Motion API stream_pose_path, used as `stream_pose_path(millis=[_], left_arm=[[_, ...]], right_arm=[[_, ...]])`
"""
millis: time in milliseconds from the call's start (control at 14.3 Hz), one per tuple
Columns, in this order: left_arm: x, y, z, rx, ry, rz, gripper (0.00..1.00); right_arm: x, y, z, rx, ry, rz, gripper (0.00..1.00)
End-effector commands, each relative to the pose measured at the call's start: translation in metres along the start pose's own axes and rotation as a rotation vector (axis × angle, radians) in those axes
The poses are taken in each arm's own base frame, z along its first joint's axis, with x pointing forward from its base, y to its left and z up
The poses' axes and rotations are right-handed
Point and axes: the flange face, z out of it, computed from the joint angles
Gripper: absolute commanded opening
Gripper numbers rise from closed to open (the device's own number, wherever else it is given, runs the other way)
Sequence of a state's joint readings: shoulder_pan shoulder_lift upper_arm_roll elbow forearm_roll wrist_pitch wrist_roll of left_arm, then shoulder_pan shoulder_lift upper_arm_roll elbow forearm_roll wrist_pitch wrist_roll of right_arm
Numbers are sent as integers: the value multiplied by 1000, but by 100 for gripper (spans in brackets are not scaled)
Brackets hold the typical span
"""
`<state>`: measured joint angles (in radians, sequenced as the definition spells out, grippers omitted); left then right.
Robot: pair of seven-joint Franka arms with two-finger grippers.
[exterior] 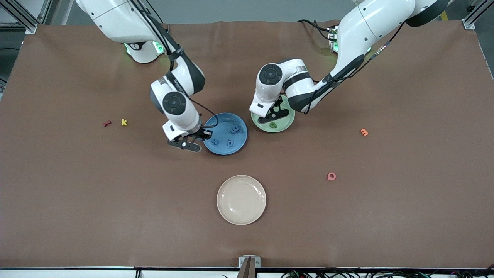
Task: Sort letters by color into matching plates
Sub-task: 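Drop g and n on the blue and green plates with both grippers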
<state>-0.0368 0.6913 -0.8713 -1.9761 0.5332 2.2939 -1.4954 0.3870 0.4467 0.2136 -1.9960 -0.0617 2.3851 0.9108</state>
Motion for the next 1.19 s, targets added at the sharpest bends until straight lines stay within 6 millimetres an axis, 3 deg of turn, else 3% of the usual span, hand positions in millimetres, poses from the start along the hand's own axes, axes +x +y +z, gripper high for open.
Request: stream_pose_path(millis=[0, 349, 418, 488, 558, 906, 1116], left_arm=[[12, -2, -10, -15, 15, 3, 93], [58, -28, -57, -20, 75, 50, 99], [71, -38, -70, -26, 69, 49, 99], [86, -51, -84, -28, 62, 49, 99], [100, -66, -97, -26, 53, 62, 99], [155, -136, -161, -50, 38, 79, 99], [184, -168, -171, -60, 53, 60, 99]], right_arm=[[-18, -14, -3, 8, -10, 76, 3], [-36, -27, -1, 5, -14, 101, 5], [-35, -26, -1, 3, -15, 103, 20], [-36, -27, -2, 5, -14, 102, 84], [-36, -27, -1, 3, -15, 104, 100], [-36, -27, -2, 4, -13, 103, 100], [-36, -27, -2, 2, -13, 102, 100]])
